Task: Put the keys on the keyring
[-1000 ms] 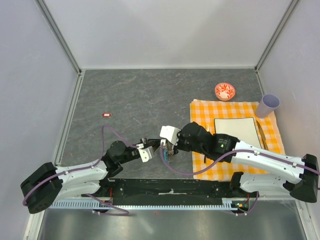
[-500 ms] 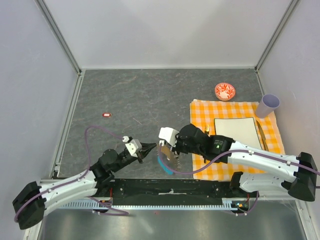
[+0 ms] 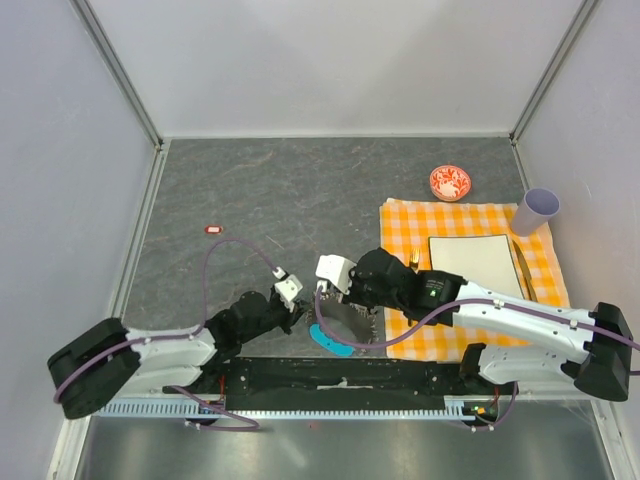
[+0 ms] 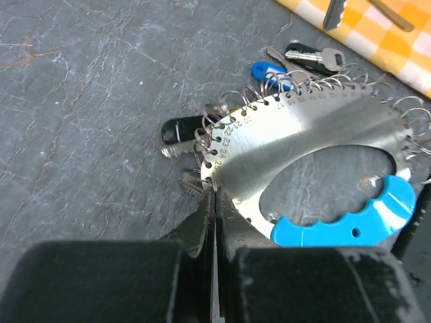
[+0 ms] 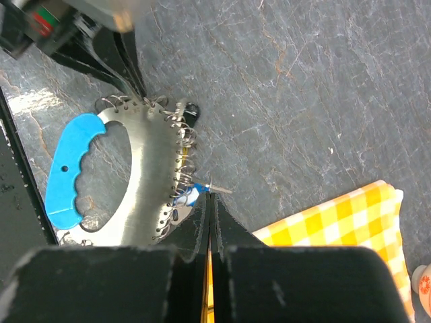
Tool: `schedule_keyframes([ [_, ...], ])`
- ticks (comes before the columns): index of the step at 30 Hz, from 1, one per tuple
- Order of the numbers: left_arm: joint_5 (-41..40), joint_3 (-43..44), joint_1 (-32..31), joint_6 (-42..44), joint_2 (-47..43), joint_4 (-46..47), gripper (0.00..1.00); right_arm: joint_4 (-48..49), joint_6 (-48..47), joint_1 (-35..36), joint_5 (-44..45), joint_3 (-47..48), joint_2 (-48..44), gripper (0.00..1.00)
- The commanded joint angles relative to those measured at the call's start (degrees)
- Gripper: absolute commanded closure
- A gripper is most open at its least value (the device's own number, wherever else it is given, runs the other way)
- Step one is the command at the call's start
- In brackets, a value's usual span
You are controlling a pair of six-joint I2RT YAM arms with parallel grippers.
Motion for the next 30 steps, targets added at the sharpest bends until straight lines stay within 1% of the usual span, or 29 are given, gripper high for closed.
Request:
schedule_keyframes([
  [1, -0.6, 6.4, 0.0, 3.2, 9.5, 15.8, 0.98, 2.0, 0.9, -0.1, -0.3, -0.5, -1.1, 1.00],
  [2, -0.5, 7.6, 0.0, 3.9, 13.0, 16.8, 0.98, 1.9, 0.9, -0.1, -0.1, -0.6, -1.3, 1.00],
  [5, -0.4, 9.8, 0.1, 5.0, 17.5, 18.6, 0.98, 2.0, 0.9, -0.1, 0.2, -0.7, -1.6, 1.00],
  [8, -0.9, 9.1, 0.4, 4.9, 16.9, 18.2, 0.98, 1.9, 0.9, -0.1, 0.4, -0.9, -2.0, 1.00],
  [12, -1.5, 9.0, 0.4, 4.9, 13.4, 9.0, 0.98, 2.2, 0.6, -0.1, 0.6, -1.0, -1.4, 1.00],
  [13, -1.5, 8.5, 0.4, 4.5, 13.1, 8.3, 0.98, 2.2, 0.5, 0.0, 0.8, -0.8, -1.1, 1.00],
  [15, -1.6, 7.9, 0.5, 2.7, 12.3, 6.6, 0.98, 2.2, 0.4, -0.1, 0.9, -0.8, -0.7, 1.00],
  [19, -3.0, 8.5, 0.4, -1.6, 9.4, -3.5, 0.98, 2.2, 0.4, 0.0, 1.0, -0.9, -1.0, 1.00],
  [22, -5.2, 8.3, 0.5, -4.7, 8.4, -7.2, 0.98, 2.2, 0.4, -0.1, 1.0, -1.0, -1.0, 1.00],
  [25, -5.8, 8.6, 0.4, -6.7, 8.7, -7.9, 0.98, 2.2, 0.4, -0.1, 0.9, -0.9, -0.9, 1.00],
  [26, -6.0, 9.1, 0.5, -7.7, 9.3, -10.4, 0.97, 2.2, 0.4, -0.1, 0.9, -0.9, -0.9, 1.00],
  [30, -5.9, 11.5, 0.5, -9.7, 10.0, -15.2, 0.95, 2.1, 0.4, -0.1, 1.0, -1.1, -1.3, 1.00],
])
